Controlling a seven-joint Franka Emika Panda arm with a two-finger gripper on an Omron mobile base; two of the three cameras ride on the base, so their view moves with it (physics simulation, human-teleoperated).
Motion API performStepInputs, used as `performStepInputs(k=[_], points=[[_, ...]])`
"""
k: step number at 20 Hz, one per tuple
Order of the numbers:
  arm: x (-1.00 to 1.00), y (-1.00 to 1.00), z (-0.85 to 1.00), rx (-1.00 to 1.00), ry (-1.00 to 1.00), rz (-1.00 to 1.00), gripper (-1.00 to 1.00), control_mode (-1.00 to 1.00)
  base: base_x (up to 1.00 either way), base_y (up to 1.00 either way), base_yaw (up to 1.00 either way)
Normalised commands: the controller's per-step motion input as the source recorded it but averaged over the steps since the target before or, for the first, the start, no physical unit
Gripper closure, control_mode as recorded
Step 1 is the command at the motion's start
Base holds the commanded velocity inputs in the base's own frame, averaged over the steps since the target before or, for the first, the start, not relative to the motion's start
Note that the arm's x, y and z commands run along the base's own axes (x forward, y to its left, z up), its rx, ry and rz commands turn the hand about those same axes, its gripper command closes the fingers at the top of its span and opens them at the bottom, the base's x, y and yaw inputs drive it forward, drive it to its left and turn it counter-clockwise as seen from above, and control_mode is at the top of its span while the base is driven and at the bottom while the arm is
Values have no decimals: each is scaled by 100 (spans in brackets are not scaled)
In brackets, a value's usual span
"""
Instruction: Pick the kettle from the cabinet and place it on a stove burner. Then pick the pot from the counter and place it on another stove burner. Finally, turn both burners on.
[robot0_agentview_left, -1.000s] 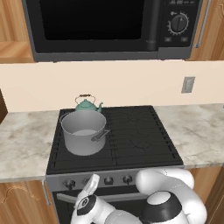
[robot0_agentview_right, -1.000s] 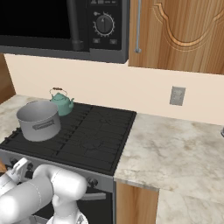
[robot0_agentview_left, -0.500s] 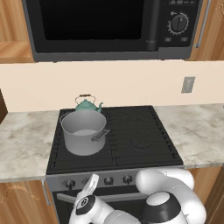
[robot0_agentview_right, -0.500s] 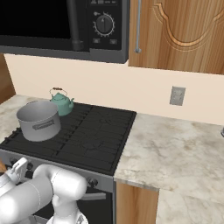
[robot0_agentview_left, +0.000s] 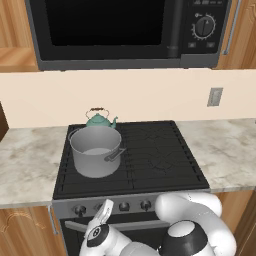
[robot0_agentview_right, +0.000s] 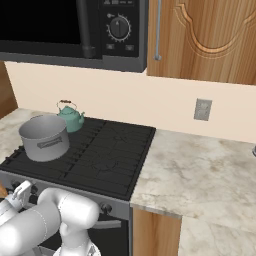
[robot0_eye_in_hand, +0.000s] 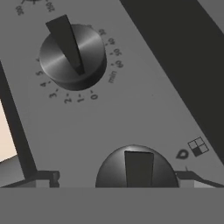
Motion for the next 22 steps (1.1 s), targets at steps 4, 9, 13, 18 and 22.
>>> performStepInputs(k=[4, 9, 13, 18, 22], points=[[-26, 18, 3, 0, 0, 0, -100, -100, 0, 0, 0], [-29, 12, 9, 0, 4, 0, -100, -100, 0, 0, 0], [-26, 16, 11, 0, 4, 0, -100, -100, 0, 0, 0], [-25, 18, 13, 0, 5, 0, -100, -100, 0, 0, 0], [-30, 27, 12, 0, 6, 0, -100, -100, 0, 0, 0]])
